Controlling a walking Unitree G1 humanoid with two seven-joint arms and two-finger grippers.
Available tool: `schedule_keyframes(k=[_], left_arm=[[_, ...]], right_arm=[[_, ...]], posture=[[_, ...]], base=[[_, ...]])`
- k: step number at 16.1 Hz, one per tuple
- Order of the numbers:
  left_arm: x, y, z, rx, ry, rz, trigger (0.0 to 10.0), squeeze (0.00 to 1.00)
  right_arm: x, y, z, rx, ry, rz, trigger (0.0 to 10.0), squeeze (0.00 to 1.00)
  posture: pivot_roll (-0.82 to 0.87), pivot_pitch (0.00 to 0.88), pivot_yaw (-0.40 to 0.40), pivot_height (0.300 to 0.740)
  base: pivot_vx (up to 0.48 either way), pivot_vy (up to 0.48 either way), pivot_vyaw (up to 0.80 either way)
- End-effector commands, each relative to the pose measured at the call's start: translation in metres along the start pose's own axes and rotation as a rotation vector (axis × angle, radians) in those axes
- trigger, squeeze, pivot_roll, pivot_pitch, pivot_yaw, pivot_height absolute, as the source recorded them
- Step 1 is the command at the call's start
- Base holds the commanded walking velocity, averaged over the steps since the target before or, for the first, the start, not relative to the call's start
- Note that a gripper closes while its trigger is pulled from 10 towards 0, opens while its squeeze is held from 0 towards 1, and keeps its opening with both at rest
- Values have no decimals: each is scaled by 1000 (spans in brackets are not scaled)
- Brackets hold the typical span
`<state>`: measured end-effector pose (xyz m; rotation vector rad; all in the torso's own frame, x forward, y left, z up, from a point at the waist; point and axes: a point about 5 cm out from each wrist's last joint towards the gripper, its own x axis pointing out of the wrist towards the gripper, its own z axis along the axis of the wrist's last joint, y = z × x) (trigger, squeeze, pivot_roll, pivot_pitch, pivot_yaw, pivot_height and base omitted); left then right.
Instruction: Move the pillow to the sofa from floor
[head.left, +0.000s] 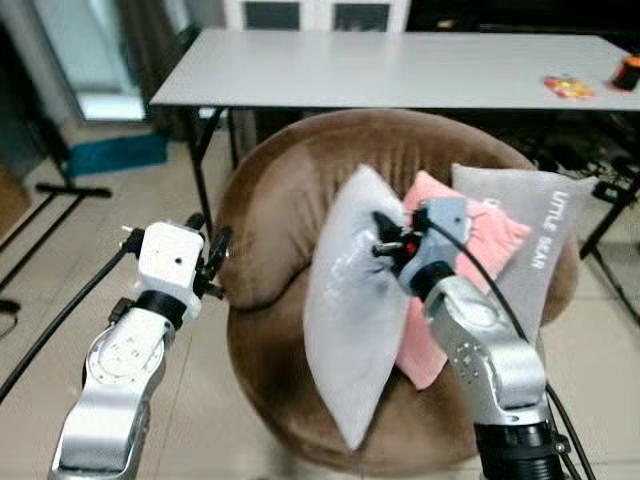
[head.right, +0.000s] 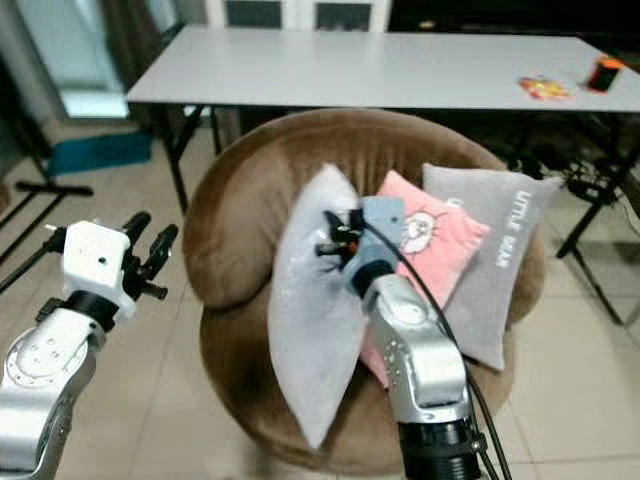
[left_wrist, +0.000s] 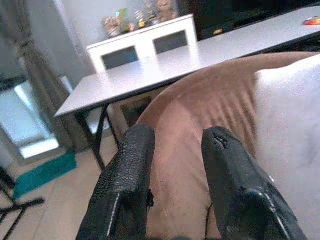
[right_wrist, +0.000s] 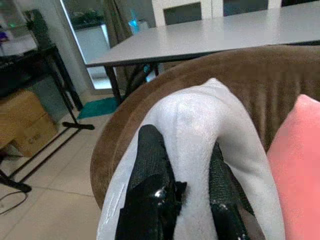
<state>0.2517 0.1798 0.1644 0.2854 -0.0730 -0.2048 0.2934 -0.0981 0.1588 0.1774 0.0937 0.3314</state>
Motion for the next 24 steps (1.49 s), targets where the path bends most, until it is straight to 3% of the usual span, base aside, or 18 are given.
schedule_keyframes(k=[1,4,9,11,13,16,18,19,20,21,24], left_arm=[[0,-4,2,0,1,-39,10000,0],[-3,-4,-1,17,34,-104,10000,0],[-22,-5,-11,89,137,-354,10000,0],[-26,-2,-9,100,149,-393,10000,0],[-30,0,-8,104,159,-406,10000,0],[-40,-4,-9,97,179,-453,10000,0],[-43,-5,-8,94,184,-470,10000,0],[-43,-5,-8,94,185,-470,10000,0],[-43,-5,-8,95,186,-470,10000,0],[-44,-5,-8,95,186,-470,10000,0],[-44,-5,-8,95,190,-472,10000,0]], right_arm=[[2,-1,13,-17,-68,17,10000,0],[16,9,18,-9,-88,79,10000,0],[68,31,20,97,-90,150,10000,0],[85,37,23,142,-106,166,10000,0],[99,29,28,165,-121,87,10000,0],[105,-7,20,154,-72,-109,10000,0],[100,-31,7,54,-18,-228,10000,0],[98,-34,5,35,-5,-246,10000,0],[91,-52,-8,16,63,-345,10000,0],[88,-58,-11,0,79,-381,10000,0],[68,-89,-34,-166,215,-519,10000,0]], posture=[[-10,0,51,740],[-10,0,70,740],[38,0,53,740],[65,0,37,740],[79,0,26,740],[99,0,13,740],[108,0,11,740],[111,0,8,740],[120,0,6,740],[120,0,6,740],[126,0,10,740]], base=[[0,0,0],[0,0,0],[0,0,0],[0,0,0],[0,0,0],[0,0,0],[0,0,0],[0,0,0],[0,0,0],[0,0,0],[0,0,0]])
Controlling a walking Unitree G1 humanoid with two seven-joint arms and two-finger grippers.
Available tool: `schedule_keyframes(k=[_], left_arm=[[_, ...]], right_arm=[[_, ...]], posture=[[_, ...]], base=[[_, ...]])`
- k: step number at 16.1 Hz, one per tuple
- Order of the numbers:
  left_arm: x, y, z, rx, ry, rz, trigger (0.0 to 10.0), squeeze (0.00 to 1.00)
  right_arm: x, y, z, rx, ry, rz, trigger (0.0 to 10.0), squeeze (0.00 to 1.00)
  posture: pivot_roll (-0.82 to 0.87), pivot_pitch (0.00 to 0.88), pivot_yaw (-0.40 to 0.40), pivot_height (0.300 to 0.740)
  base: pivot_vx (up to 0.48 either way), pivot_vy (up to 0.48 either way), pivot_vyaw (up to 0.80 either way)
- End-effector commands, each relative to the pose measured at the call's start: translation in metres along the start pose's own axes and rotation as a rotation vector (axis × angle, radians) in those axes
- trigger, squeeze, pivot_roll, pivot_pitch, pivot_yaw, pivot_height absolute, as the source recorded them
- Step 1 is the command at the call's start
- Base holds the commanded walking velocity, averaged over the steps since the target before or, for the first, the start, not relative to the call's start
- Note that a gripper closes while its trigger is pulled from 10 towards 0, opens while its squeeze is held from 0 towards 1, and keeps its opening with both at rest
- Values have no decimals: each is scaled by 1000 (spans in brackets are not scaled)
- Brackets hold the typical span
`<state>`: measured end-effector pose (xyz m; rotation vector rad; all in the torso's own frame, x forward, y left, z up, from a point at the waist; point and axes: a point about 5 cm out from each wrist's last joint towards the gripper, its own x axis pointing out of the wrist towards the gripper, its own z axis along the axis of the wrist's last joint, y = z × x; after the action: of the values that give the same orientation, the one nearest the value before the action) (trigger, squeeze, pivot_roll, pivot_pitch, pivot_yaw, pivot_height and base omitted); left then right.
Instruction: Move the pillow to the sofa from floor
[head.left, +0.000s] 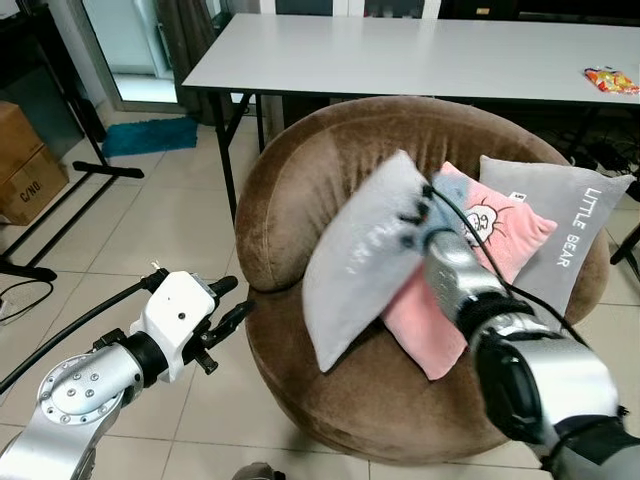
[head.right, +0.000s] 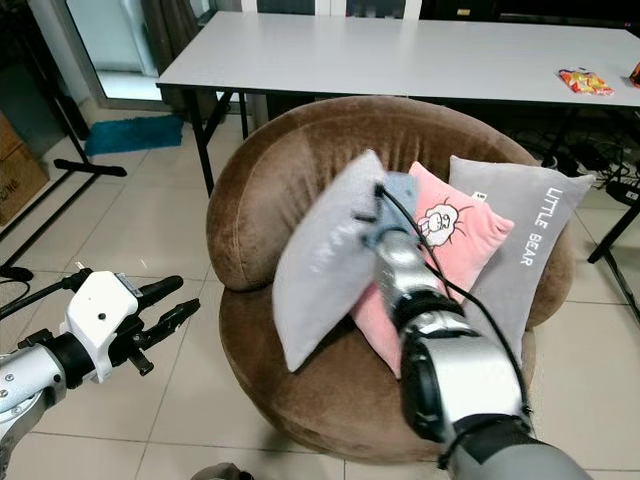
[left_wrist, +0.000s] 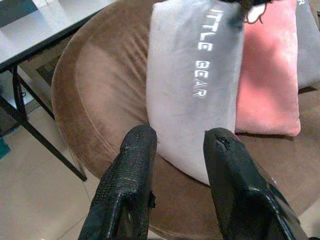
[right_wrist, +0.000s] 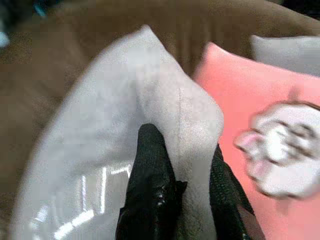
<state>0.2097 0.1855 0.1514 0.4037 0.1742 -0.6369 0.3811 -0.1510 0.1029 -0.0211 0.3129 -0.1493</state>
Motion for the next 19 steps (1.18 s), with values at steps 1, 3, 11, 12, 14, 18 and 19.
schedule_keyframes(k=[1,3,11,12,14,18,19], left_arm=[[-1,1,2,10,4,-6,10000,0],[2,3,2,14,0,-5,10000,0],[36,-1,11,-52,-115,11,10000,0],[43,-1,15,-46,-139,36,10000,0],[53,5,18,-91,-179,169,10000,0],[53,11,13,-121,-178,306,10000,0],[53,12,11,-131,-175,335,10000,0]], right_arm=[[0,-6,-4,-25,25,-13,10000,0],[2,-13,-2,28,11,10,10000,1000],[2,-73,54,235,-312,-34,10000,0],[0,-75,52,227,-327,-5,10000,0],[-19,-71,48,203,-425,80,10000,0],[-80,-60,30,127,-439,118,10000,0],[-92,-62,19,74,-418,45,10000,0]], posture=[[126,0,11,740],[122,0,16,740],[-6,0,63,740],[-31,0,72,740],[-72,0,83,740],[-99,0,78,740],[-106,0,72,740]], base=[[0,0,0],[0,0,0],[0,0,0],[0,0,0],[0,0,0],[0,0,-600],[0,0,-800]])
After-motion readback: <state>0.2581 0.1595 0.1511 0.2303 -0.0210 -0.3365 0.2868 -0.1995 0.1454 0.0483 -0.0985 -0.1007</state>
